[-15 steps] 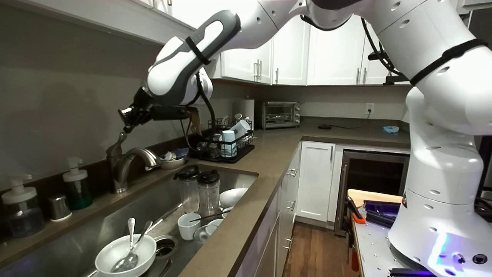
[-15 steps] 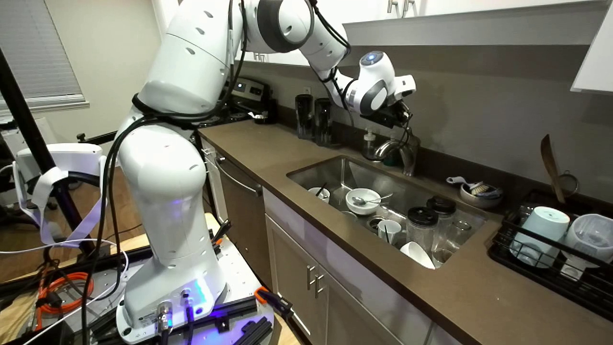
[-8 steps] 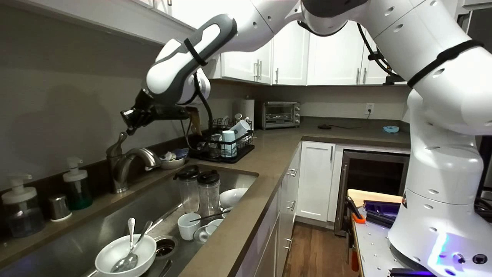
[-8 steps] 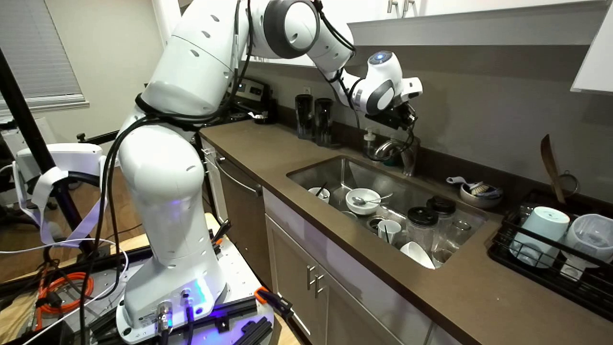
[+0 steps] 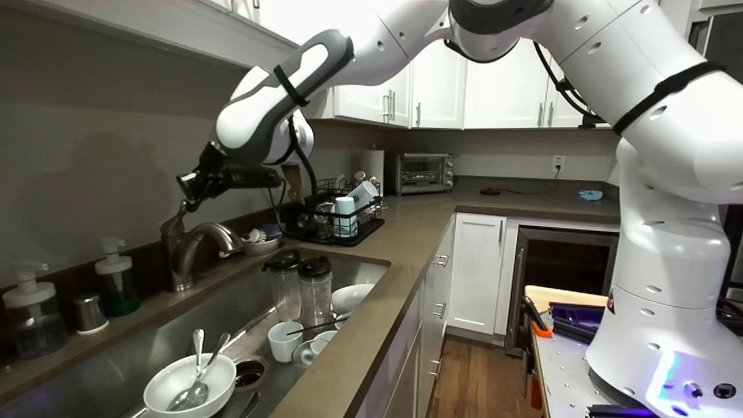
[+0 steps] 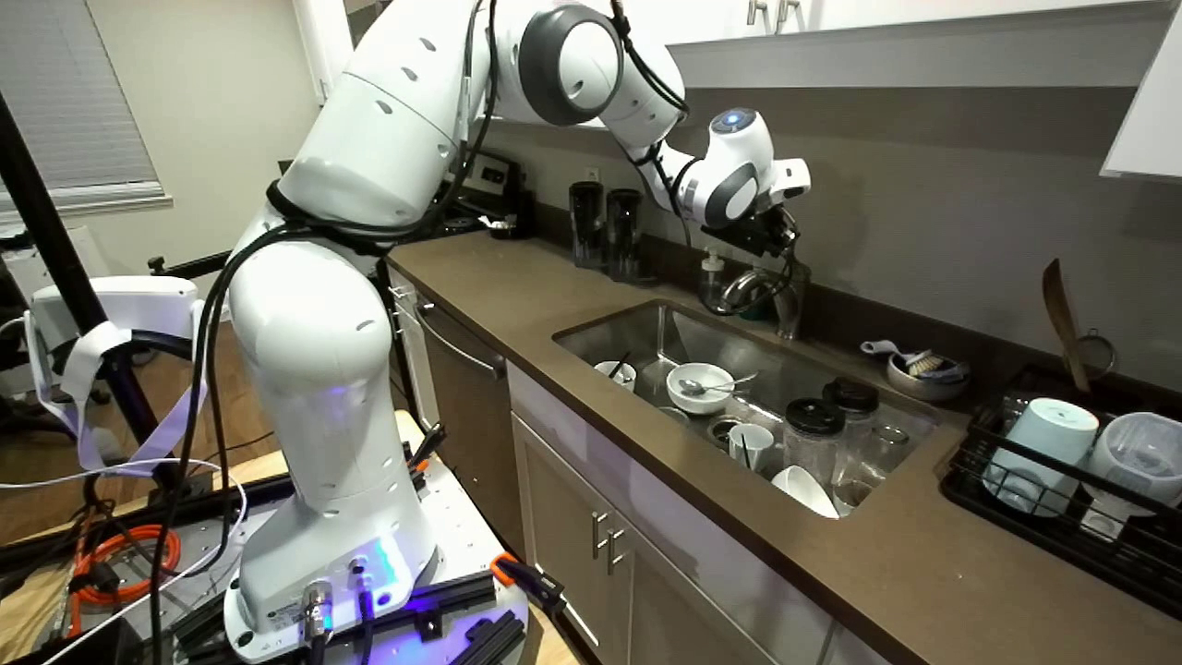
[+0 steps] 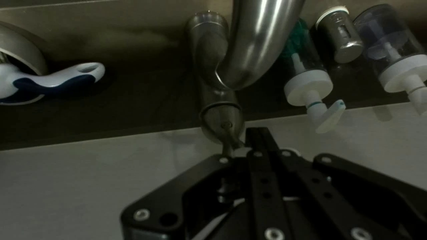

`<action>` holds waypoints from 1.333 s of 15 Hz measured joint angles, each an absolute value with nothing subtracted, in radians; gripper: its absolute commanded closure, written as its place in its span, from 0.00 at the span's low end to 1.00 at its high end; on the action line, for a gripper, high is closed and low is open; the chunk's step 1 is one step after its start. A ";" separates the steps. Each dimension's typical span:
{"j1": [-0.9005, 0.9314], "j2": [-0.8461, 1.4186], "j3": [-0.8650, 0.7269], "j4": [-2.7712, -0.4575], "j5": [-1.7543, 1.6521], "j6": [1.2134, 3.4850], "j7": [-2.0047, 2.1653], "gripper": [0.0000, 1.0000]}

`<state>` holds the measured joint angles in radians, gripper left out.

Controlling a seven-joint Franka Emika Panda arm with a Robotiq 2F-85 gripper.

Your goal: Close the faucet, open the faucet, close the faucet

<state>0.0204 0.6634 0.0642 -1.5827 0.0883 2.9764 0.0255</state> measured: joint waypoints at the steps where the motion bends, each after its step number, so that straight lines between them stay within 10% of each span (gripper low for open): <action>1: 0.020 0.668 0.066 -1.579 0.088 2.978 0.026 1.00; 20: 0.093 0.710 -0.027 -1.537 0.060 2.995 0.026 1.00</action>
